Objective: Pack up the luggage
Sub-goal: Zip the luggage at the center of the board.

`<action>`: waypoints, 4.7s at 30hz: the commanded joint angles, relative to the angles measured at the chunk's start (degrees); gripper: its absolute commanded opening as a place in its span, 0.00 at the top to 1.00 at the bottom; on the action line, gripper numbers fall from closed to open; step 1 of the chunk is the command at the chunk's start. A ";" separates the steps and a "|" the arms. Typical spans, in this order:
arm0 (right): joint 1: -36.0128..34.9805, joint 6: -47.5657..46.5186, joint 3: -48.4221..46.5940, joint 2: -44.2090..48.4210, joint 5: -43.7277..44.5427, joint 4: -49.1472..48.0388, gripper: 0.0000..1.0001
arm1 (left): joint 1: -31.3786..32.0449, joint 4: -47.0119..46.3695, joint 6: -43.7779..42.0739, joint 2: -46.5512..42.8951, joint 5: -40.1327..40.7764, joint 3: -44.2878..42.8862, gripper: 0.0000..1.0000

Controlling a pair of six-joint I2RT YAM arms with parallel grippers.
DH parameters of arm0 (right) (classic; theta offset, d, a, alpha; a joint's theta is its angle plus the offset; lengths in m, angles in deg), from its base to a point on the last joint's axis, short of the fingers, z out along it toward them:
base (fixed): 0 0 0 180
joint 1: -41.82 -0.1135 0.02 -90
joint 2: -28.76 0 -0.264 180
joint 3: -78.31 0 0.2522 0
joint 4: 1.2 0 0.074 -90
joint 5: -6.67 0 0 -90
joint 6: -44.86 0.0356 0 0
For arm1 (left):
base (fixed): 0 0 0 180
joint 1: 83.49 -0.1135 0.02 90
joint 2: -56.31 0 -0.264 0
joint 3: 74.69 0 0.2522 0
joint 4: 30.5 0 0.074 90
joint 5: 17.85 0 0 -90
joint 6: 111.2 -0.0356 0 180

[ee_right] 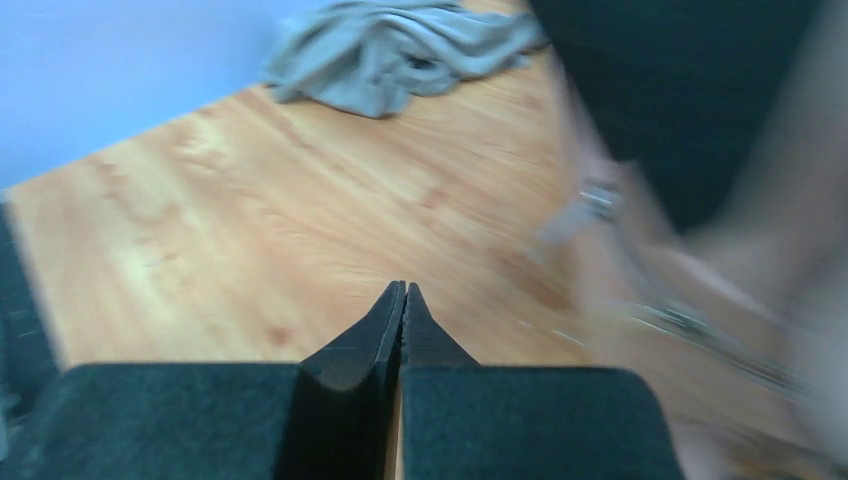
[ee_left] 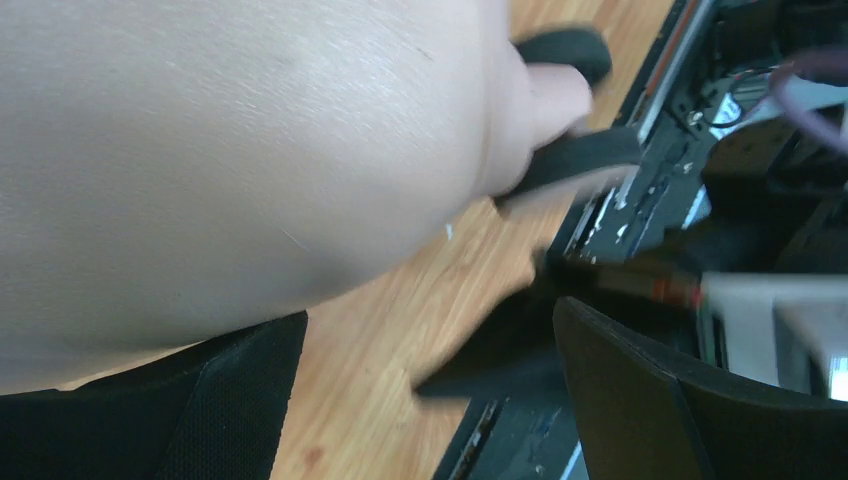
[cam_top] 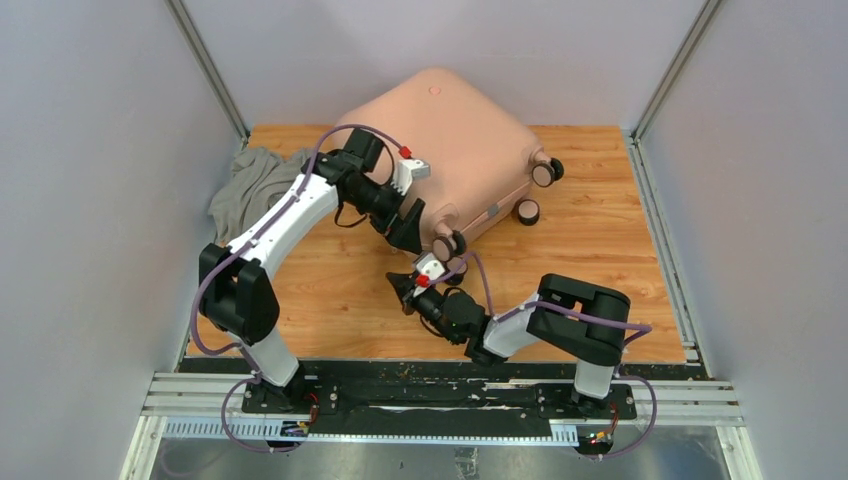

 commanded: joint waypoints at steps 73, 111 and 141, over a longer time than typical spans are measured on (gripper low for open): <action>6.89 24.52 5.72 19.65 13.09 25.96 0.64 | -29.59 -49.46 28.02 30.89 14.44 -21.67 0.01; 46.39 26.62 -24.89 7.61 -21.02 62.67 0.78 | -22.34 -59.73 16.17 20.42 -19.13 4.63 0.08; 56.23 28.23 -4.80 40.36 -17.43 79.32 0.31 | -34.61 -37.44 1.54 -9.43 0.48 22.82 0.11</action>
